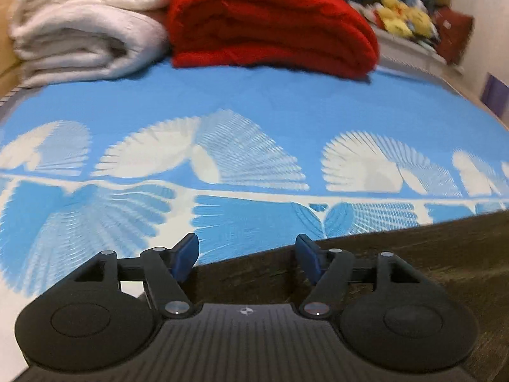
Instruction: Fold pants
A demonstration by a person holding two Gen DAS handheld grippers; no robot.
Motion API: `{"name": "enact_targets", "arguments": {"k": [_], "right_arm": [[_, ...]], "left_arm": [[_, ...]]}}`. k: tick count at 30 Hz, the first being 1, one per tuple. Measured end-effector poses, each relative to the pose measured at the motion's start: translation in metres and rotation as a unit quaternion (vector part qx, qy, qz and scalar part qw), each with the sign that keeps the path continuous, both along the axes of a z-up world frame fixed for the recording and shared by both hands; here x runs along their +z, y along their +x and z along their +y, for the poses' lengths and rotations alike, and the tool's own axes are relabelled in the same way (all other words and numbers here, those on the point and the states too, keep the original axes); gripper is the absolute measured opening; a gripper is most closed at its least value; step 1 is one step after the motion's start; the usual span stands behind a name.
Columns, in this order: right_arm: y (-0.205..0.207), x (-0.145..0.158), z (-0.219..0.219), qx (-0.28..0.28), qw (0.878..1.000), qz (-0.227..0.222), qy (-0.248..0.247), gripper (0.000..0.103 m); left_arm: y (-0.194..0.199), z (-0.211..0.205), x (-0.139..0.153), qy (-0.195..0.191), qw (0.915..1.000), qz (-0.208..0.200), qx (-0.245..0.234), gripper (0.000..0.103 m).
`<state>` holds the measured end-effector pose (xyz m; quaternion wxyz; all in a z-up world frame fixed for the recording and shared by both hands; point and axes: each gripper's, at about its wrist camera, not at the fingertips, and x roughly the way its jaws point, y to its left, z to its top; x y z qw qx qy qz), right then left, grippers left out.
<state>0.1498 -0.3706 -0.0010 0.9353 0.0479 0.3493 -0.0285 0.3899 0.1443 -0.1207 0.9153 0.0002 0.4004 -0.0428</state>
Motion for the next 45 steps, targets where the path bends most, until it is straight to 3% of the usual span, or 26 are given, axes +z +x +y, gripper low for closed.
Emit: {"name": "enact_targets", "arguments": {"k": [4,7,8,9,11,14,19,22,26,29,31,32,34,35,37,38,41,45], "right_arm": [[-0.009,-0.008,-0.019,-0.015,1.000,0.017,-0.014,0.029],[-0.017,-0.013,-0.034,-0.031,0.999,0.030,-0.020,0.029],[-0.021,-0.015,-0.039,-0.038,0.998,0.034,-0.022,0.029],[-0.023,-0.016,-0.045,-0.045,0.998,0.037,-0.023,0.029],[-0.028,-0.019,-0.056,-0.062,0.997,0.044,-0.022,0.029],[-0.036,-0.022,-0.072,-0.091,0.995,0.051,-0.008,0.029],[-0.043,-0.024,-0.087,-0.120,0.991,0.051,0.014,0.029],[-0.046,-0.022,-0.088,-0.122,0.991,0.043,0.018,0.029],[-0.058,-0.013,-0.085,-0.123,0.992,0.021,0.036,0.029],[-0.069,-0.011,-0.080,-0.120,0.991,0.017,0.047,0.029],[-0.075,-0.013,-0.076,-0.115,0.992,0.019,0.048,0.029],[-0.077,-0.014,-0.074,-0.111,0.993,0.021,0.046,0.029],[-0.080,-0.018,-0.072,-0.105,0.993,0.028,0.039,0.029],[-0.082,-0.020,-0.071,-0.103,0.994,0.028,0.038,0.029],[-0.085,-0.025,-0.071,-0.102,0.993,0.027,0.042,0.029],[-0.085,-0.028,-0.071,-0.102,0.993,0.034,0.044,0.029],[-0.089,-0.033,-0.074,-0.112,0.991,0.017,0.070,0.029],[-0.080,-0.049,-0.076,-0.119,0.986,0.024,0.112,0.029]], "left_arm": [[0.016,-0.002,-0.018,-0.025,0.9979,0.031,-0.052,0.072],[0.016,-0.001,-0.026,-0.055,0.9944,0.054,-0.072,0.051],[0.015,-0.002,-0.025,-0.047,0.9945,0.050,-0.080,0.031],[0.015,-0.004,-0.023,-0.034,0.9942,0.054,-0.086,0.021],[0.012,-0.008,-0.014,-0.020,0.9936,0.052,-0.098,0.009],[-0.004,-0.020,0.013,0.003,0.9935,0.026,-0.110,0.006],[-0.063,-0.046,0.080,0.049,0.9897,-0.026,-0.132,0.006],[-0.126,-0.053,0.115,0.060,0.9866,-0.048,-0.144,0.005],[-0.229,-0.051,0.124,0.053,0.9833,-0.057,-0.165,0.005],[-0.279,-0.041,0.092,0.028,0.9882,-0.010,-0.150,0.005],[-0.284,-0.036,0.077,0.026,0.9903,0.041,-0.130,0.008],[-0.285,-0.030,0.082,0.011,0.9931,0.035,-0.111,0.009],[-0.286,-0.001,0.094,-0.079,0.9952,0.020,-0.054,0.024],[-0.285,0.015,0.094,-0.131,0.9907,0.026,-0.024,0.032],[-0.281,0.042,0.082,-0.197,0.9781,0.061,0.029,0.034],[-0.276,0.051,0.073,-0.213,0.9714,0.090,0.055,0.034],[-0.262,0.070,0.042,-0.232,0.9497,0.170,0.125,0.052],[-0.241,0.085,0.022,-0.270,0.9306,0.198,0.148,0.057]]}}
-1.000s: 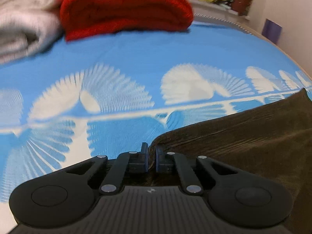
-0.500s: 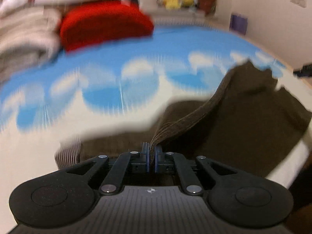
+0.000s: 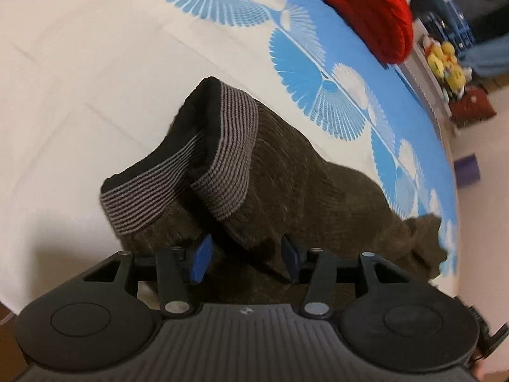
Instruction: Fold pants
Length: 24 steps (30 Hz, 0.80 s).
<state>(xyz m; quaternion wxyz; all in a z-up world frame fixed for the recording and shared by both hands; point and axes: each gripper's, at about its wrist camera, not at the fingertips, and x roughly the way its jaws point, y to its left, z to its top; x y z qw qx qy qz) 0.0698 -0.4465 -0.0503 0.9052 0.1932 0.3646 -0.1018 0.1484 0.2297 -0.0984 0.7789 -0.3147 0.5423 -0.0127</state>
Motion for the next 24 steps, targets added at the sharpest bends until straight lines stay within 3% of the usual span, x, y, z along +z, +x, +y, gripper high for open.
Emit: {"name": "enact_targets", "arguments": {"k": [3,7,10,11,12,14,19,24], "right_arm": [[0.013,-0.005,-0.001,-0.007,0.999,-0.019,0.033,0.030],[0.042,-0.011,-0.001,-0.019,0.995,-0.042,0.084,0.043],[0.073,-0.020,-0.002,-0.024,0.991,-0.045,0.121,0.045],[0.084,-0.022,-0.003,-0.030,0.990,-0.047,0.131,0.046],[0.097,-0.026,-0.005,-0.038,0.988,-0.049,0.143,0.047],[0.124,-0.037,-0.005,-0.049,0.985,-0.039,0.161,0.047],[0.191,-0.063,-0.001,-0.068,0.981,-0.010,0.183,0.049],[0.225,-0.095,0.000,-0.116,0.978,0.058,0.161,0.049]], "left_arm": [[0.011,0.003,-0.010,-0.003,0.9998,0.013,0.015,0.060],[0.020,0.007,-0.018,-0.008,0.9989,0.028,0.036,0.060],[0.027,0.007,-0.020,-0.005,0.9985,0.030,0.045,0.059],[0.029,0.007,-0.019,0.011,0.9983,0.029,0.050,0.039],[0.029,0.007,-0.016,0.035,0.9975,0.028,0.054,0.029],[0.029,0.008,-0.010,0.050,0.9964,0.015,0.066,0.024],[0.036,-0.010,0.017,0.118,0.9903,-0.037,0.063,0.023],[0.044,-0.012,0.018,0.120,0.9894,-0.033,0.074,0.023]]}}
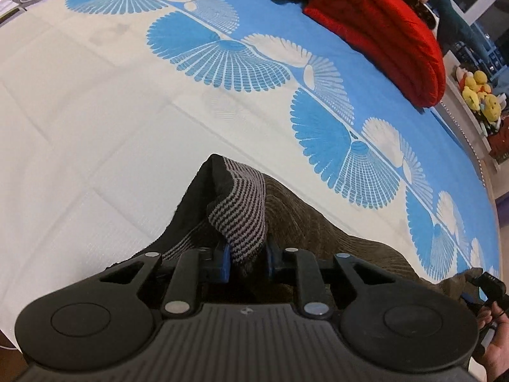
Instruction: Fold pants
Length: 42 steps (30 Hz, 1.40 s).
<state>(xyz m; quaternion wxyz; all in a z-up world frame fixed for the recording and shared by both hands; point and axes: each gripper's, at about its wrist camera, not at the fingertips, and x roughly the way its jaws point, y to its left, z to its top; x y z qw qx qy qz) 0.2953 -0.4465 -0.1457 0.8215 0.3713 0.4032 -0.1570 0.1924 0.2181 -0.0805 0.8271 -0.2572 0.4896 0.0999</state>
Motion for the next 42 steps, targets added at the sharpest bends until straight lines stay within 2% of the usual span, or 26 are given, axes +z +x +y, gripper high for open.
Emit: {"name": "enact_targets", "arguments": {"k": [1,3,4,7,9,11,13,15,17,19,20,22,23,24,25,26,28,30,31,32,34,37,39,42], "right_arm": [[0.001,-0.003,-0.001,0.002,1.000,0.001,0.000,0.045],[0.004,-0.001,-0.005,0.006,1.000,-0.007,-0.006,0.011],[0.004,0.004,-0.007,0.011,1.000,-0.015,-0.011,0.003],[-0.005,0.031,-0.016,0.009,0.998,-0.060,-0.003,0.002],[-0.021,0.058,-0.024,-0.001,0.995,-0.096,0.006,0.002],[-0.045,0.091,-0.028,0.001,0.991,-0.132,-0.009,0.002],[-0.087,0.125,-0.034,-0.010,0.985,-0.172,-0.024,0.002],[-0.147,0.152,-0.038,-0.030,0.978,-0.202,-0.029,0.002],[-0.207,0.160,-0.030,-0.035,0.974,-0.215,-0.056,0.002],[-0.262,0.144,-0.022,-0.040,0.978,-0.192,-0.077,0.002],[-0.282,0.127,-0.022,-0.046,0.984,-0.159,-0.072,0.004],[-0.301,0.075,-0.031,-0.037,0.999,-0.020,-0.030,0.008],[-0.304,0.047,-0.038,-0.011,0.999,0.051,0.003,0.008],[-0.309,0.029,-0.046,-0.009,0.995,0.092,0.027,0.008],[-0.317,0.025,-0.057,-0.023,0.995,0.096,0.030,0.008],[-0.321,0.032,-0.066,-0.029,0.997,0.078,0.008,0.008],[-0.323,0.060,-0.081,-0.029,0.997,0.023,-0.065,0.010],[-0.316,0.080,-0.093,-0.011,0.994,-0.024,-0.104,0.026],[-0.308,0.086,-0.098,0.009,0.993,-0.040,-0.115,0.042],[-0.299,0.090,-0.100,0.029,0.990,-0.048,-0.131,0.052],[-0.278,0.089,-0.098,0.051,0.983,-0.049,-0.168,0.053],[-0.253,0.069,-0.088,0.074,0.978,-0.037,-0.194,0.053],[-0.229,0.057,-0.068,0.109,0.973,0.001,-0.206,0.052],[-0.198,0.045,-0.045,0.157,0.949,0.014,-0.272,0.053]], "left_arm": [[0.000,0.001,0.000,-0.001,1.0000,0.001,0.002,0.023],[0.000,0.002,0.002,-0.001,1.0000,0.001,0.004,0.022],[0.000,0.002,0.003,-0.001,1.0000,-0.001,0.003,0.022],[0.000,0.005,0.008,-0.003,0.9999,-0.010,0.001,0.021],[-0.003,0.006,0.014,-0.006,0.9996,-0.026,-0.003,0.021],[-0.010,0.008,0.023,-0.011,0.9988,-0.047,-0.004,0.020],[-0.022,0.012,0.033,-0.027,0.9970,-0.072,-0.004,0.020],[-0.039,0.017,0.042,-0.029,0.9952,-0.093,-0.007,0.020],[-0.055,0.023,0.045,-0.034,0.9947,-0.097,-0.007,0.020],[-0.068,0.030,0.041,-0.034,0.9966,-0.074,-0.013,0.020],[-0.071,0.031,0.036,-0.022,0.9983,-0.049,-0.024,0.021],[-0.069,0.033,0.019,-0.012,0.9990,0.016,-0.040,0.022],[-0.067,0.035,0.008,-0.020,0.9974,0.051,-0.046,0.024],[-0.066,0.037,-0.001,-0.023,0.9957,0.076,-0.049,0.026],[-0.065,0.039,-0.006,-0.015,0.9944,0.093,-0.047,0.026],[-0.065,0.041,-0.008,-0.013,0.9943,0.096,-0.044,0.027],[-0.066,0.047,-0.007,-0.029,0.9952,0.086,-0.034,0.030],[-0.066,0.048,-0.006,-0.046,0.9956,0.077,-0.027,0.046],[-0.066,0.047,-0.007,-0.049,0.9956,0.075,-0.027,0.049],[-0.063,0.046,-0.007,-0.049,0.9954,0.077,-0.029,0.053],[-0.061,0.043,-0.010,-0.043,0.9949,0.085,-0.033,0.053],[-0.056,0.039,-0.013,-0.039,0.9946,0.090,-0.035,0.055],[-0.052,0.037,-0.015,-0.037,0.9944,0.093,-0.034,0.056],[-0.049,0.034,-0.020,-0.032,0.9937,0.102,-0.035,0.057]]}}
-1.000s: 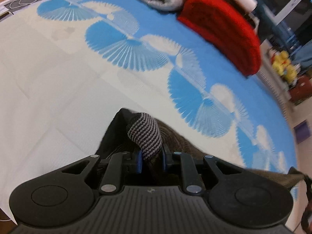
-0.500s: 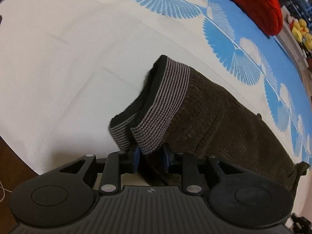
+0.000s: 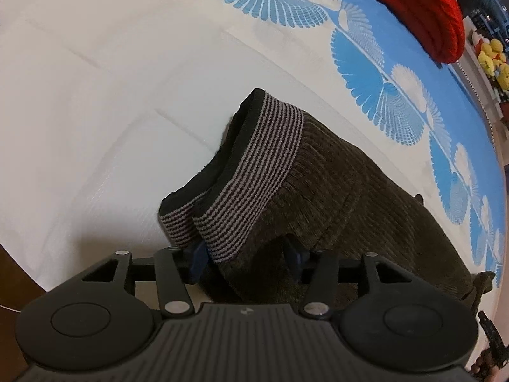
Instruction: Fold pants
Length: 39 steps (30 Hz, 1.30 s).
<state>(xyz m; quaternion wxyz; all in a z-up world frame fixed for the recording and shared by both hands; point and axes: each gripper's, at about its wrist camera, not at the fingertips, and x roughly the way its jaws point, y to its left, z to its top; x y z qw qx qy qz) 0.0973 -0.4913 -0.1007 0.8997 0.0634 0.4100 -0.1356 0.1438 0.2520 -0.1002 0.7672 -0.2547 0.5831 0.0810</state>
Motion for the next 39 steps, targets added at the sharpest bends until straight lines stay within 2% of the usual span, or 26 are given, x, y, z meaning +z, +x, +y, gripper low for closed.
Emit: {"name": "enact_targets", "arguments": {"k": [4,6,7,8,9,10,12,13,14,15,16,17,19,21,22,24,25,27,28,29,31,32,34,36,37,39], "right_arm": [[0.031,-0.022,0.018,0.037,0.997,0.041,-0.048,0.053],[0.041,-0.030,0.025,0.049,0.994,0.060,-0.076,0.049],[0.044,-0.030,0.029,0.052,0.992,0.071,-0.092,0.041],[0.047,-0.031,0.028,0.049,0.991,0.073,-0.097,0.021],[0.050,-0.027,0.025,0.041,0.994,0.066,-0.083,0.010],[0.049,-0.017,0.017,0.018,0.997,0.044,-0.063,0.007],[0.036,0.017,-0.013,-0.063,0.997,-0.048,0.000,0.007],[0.015,0.039,-0.041,-0.128,0.981,-0.128,0.076,0.006],[-0.006,0.051,-0.064,-0.173,0.957,-0.189,0.139,0.006],[-0.035,0.061,-0.085,-0.215,0.925,-0.248,0.192,0.006],[-0.052,0.063,-0.095,-0.235,0.913,-0.264,0.204,0.006],[-0.066,0.061,-0.103,-0.251,0.909,-0.258,0.208,0.006],[-0.084,0.043,-0.116,-0.290,0.913,-0.184,0.220,0.006],[-0.095,0.014,-0.126,-0.318,0.914,-0.071,0.241,0.006],[-0.102,-0.003,-0.130,-0.328,0.909,-0.022,0.256,0.007],[-0.117,-0.027,-0.141,-0.340,0.889,0.012,0.306,0.007],[-0.124,-0.033,-0.148,-0.345,0.880,0.015,0.325,0.012],[-0.137,-0.033,-0.159,-0.367,0.871,0.000,0.326,0.014],[-0.138,-0.031,-0.163,-0.374,0.871,-0.009,0.320,0.017],[-0.140,-0.030,-0.166,-0.379,0.870,-0.017,0.314,0.025],[-0.140,-0.033,-0.168,-0.389,0.865,-0.025,0.315,0.035],[-0.137,-0.036,-0.168,-0.393,0.863,-0.024,0.318,0.035],[-0.131,-0.039,-0.168,-0.397,0.863,-0.018,0.313,0.035],[-0.126,-0.036,-0.160,-0.394,0.875,-0.006,0.282,0.010],[-0.121,-0.030,-0.162,-0.391,0.881,-0.008,0.266,0.010],[-0.124,-0.006,-0.155,-0.384,0.887,-0.062,0.248,0.008]], "left_arm": [[0.008,-0.005,-0.005,0.011,0.9999,0.011,-0.004,0.058],[0.012,-0.004,-0.007,0.017,0.9997,0.014,-0.002,0.055],[0.013,-0.003,-0.007,0.021,0.9997,0.015,-0.002,0.052],[0.015,-0.003,-0.007,0.027,0.9995,0.014,-0.003,0.043],[0.016,-0.003,-0.005,0.034,0.9994,0.011,-0.003,0.034],[0.017,-0.004,-0.003,0.036,0.9993,0.004,-0.003,0.030],[0.017,-0.005,0.007,0.041,0.9989,-0.023,-0.001,0.023],[0.015,-0.005,0.016,0.044,0.9980,-0.047,0.000,0.022],[0.012,-0.006,0.025,0.045,0.9964,-0.072,0.000,0.021],[0.008,-0.005,0.032,0.049,0.9946,-0.092,0.003,0.021],[0.003,-0.004,0.039,0.051,0.9926,-0.110,0.006,0.021],[-0.002,-0.002,0.044,0.043,0.9913,-0.124,0.007,0.021],[-0.008,0.001,0.047,0.029,0.9911,-0.130,0.001,0.021],[-0.010,-0.003,0.038,0.062,0.9937,-0.090,-0.023,0.021],[-0.011,-0.002,0.029,0.068,0.9953,-0.060,-0.033,0.021],[-0.013,0.002,0.016,0.045,0.9981,-0.019,-0.039,0.022],[-0.013,0.007,0.015,0.038,0.9984,-0.020,-0.038,0.022],[-0.014,0.014,0.018,0.016,0.9991,-0.030,-0.026,0.027],[-0.016,0.017,0.016,0.006,0.9995,-0.028,-0.016,0.030],[-0.017,0.019,0.014,-0.004,0.9997,-0.023,-0.006,0.035],[-0.016,0.020,0.010,-0.016,0.9998,-0.013,0.007,0.036],[-0.015,0.018,0.009,-0.017,0.9998,-0.011,0.008,0.036],[-0.013,0.014,0.006,-0.010,0.9999,-0.009,0.005,0.035],[-0.011,0.011,0.007,0.013,0.9999,-0.010,0.000,0.022],[-0.013,0.011,0.012,0.015,0.9996,-0.022,-0.004,0.020],[-0.023,0.011,0.030,0.016,0.9977,-0.065,-0.007,0.018]]}}
